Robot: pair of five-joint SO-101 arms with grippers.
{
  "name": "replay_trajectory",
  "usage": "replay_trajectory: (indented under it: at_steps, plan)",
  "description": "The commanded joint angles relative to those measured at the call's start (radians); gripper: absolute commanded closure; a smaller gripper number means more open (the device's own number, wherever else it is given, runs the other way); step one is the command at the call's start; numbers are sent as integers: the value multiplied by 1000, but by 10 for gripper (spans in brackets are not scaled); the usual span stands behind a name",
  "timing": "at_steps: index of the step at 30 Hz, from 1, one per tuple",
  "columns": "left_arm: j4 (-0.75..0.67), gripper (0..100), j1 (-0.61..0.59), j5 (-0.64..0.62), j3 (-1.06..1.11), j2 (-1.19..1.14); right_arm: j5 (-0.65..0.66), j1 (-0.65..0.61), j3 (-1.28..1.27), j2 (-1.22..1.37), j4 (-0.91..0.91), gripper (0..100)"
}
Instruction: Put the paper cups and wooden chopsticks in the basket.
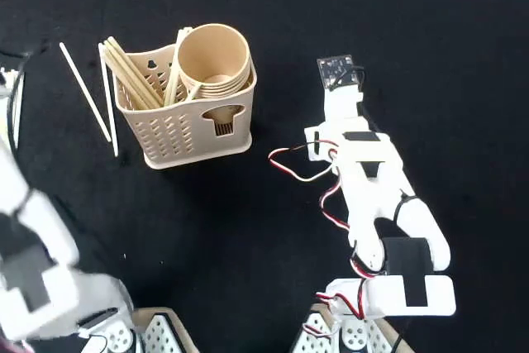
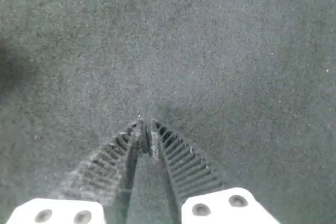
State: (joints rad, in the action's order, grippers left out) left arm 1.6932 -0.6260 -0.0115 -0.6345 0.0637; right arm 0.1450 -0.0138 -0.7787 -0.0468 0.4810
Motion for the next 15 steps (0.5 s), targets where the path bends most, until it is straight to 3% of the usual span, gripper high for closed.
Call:
replay_trajectory:
  at_steps: [1, 9, 15]
  plan:
    - [-160, 971, 16, -21, 237, 288, 9, -15, 47, -2, 3, 987]
    - [-516, 971, 24, -236, 475, 664, 9, -15, 39, -2, 3, 987]
    - [-878, 970, 239, -316, 734, 830, 9, -17, 39, -2, 2, 987]
